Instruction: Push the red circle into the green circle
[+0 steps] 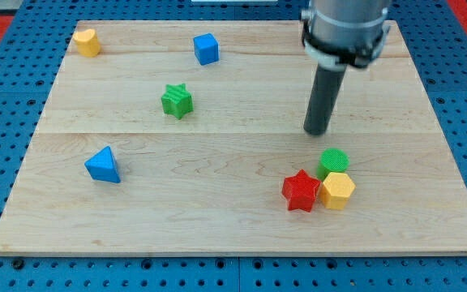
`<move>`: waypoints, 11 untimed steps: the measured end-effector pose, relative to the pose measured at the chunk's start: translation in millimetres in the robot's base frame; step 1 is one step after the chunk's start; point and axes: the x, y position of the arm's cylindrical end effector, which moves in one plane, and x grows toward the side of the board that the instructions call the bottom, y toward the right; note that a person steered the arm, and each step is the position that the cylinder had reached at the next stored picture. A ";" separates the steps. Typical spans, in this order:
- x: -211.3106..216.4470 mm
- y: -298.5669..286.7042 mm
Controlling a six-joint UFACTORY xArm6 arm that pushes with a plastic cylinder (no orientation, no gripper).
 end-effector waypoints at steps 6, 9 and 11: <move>-218.6 -50.3; -141.7 -72.8; -87.3 -39.0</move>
